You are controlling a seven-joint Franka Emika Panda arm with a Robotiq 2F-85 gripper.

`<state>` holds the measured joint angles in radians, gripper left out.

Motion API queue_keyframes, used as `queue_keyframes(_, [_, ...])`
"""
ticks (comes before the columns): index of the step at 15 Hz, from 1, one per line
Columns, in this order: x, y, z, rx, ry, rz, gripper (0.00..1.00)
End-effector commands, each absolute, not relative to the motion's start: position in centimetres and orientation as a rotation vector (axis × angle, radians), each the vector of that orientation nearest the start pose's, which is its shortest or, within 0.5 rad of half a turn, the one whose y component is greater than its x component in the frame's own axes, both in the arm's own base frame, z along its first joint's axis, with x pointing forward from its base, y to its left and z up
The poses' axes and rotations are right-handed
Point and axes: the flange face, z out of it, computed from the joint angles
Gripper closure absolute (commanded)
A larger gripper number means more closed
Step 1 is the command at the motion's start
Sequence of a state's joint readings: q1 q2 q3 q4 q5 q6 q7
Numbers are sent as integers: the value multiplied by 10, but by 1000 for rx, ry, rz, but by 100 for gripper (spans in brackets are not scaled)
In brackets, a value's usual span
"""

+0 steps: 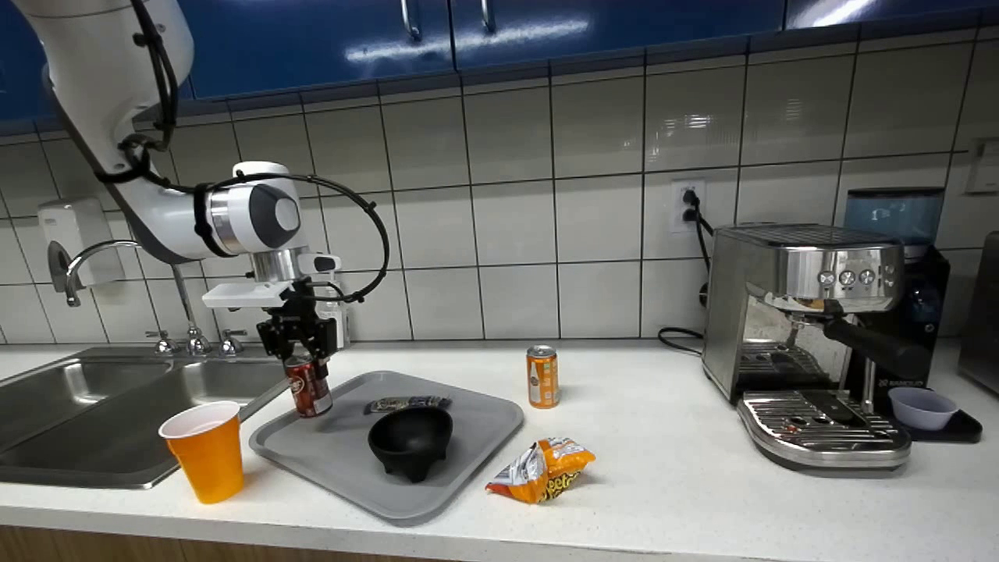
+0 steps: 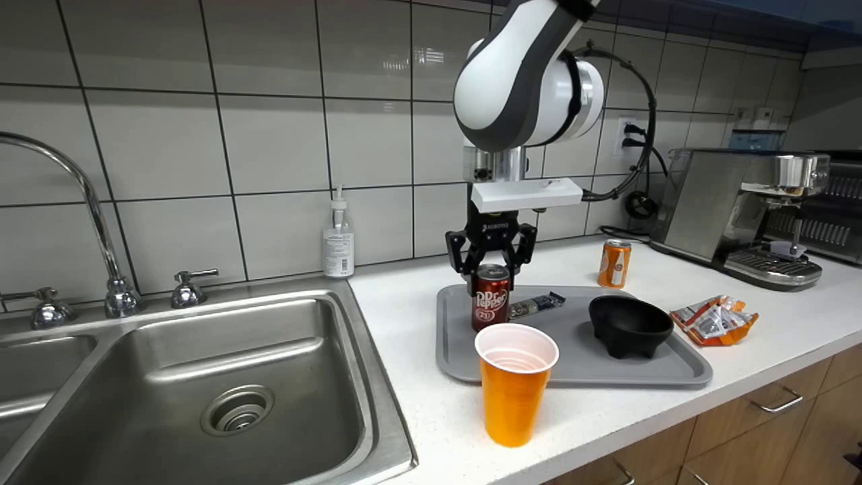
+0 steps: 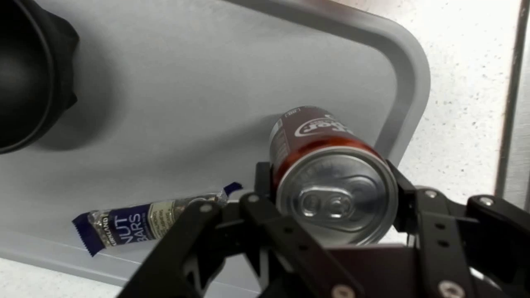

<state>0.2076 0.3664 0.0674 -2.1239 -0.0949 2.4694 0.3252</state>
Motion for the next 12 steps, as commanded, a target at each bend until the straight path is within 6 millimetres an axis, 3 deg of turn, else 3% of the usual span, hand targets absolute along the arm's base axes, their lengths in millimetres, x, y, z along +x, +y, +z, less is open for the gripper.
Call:
queue_keyframes(1, [550, 178, 255, -3182, -77, -14, 62])
queue_keyframes(12, [543, 247, 250, -3160, -274, -13, 62])
